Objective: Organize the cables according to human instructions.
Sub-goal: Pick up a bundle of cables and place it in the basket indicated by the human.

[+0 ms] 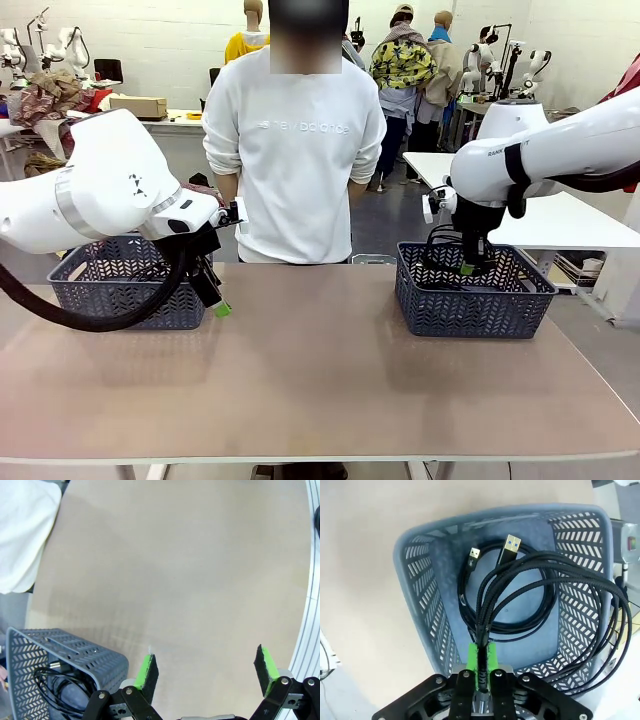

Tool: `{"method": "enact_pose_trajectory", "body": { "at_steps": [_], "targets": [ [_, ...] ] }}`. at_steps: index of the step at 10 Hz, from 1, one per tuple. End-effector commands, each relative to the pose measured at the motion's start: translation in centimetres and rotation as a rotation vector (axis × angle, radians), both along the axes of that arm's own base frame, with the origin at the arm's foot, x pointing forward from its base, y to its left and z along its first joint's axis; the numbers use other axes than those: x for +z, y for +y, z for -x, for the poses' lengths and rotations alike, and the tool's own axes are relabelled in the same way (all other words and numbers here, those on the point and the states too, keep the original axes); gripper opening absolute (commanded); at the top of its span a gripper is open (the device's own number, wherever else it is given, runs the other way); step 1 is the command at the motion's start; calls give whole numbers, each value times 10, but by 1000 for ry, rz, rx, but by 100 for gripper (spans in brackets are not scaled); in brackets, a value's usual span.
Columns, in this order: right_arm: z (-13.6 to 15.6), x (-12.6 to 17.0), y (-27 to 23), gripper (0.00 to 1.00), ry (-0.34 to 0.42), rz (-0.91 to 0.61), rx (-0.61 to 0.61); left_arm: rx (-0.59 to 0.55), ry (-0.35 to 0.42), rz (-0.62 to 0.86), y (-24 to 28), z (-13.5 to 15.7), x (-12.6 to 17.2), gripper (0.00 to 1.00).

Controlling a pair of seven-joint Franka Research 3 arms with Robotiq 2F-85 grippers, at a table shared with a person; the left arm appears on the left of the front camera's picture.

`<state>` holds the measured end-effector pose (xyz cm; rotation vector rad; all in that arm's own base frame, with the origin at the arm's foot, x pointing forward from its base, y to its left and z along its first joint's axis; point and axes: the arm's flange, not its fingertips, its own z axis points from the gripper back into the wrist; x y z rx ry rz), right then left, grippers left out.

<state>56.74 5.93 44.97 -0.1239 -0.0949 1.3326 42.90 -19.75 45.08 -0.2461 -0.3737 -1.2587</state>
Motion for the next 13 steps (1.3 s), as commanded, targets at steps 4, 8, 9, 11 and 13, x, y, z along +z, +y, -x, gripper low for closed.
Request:
{"method": "enact_pose_trajectory", "body": {
  "at_steps": [4,8,9,11,13],
  "targets": [
    [-12,-11,-13,20,-4,-54,20,5,-3,0,2,0,0,100],
    [-14,-4,-14,56,-46,-114,-46,5,-3,0,2,0,0,100],
    [-14,-2,-14,62,-43,-117,-53,5,-3,0,2,0,0,100],
    [-14,-3,-14,80,-24,-117,-64,5,-3,0,2,0,0,100],
    [-15,-2,-15,99,-13,-117,-66,5,-3,0,2,0,0,100]
  ]
}}
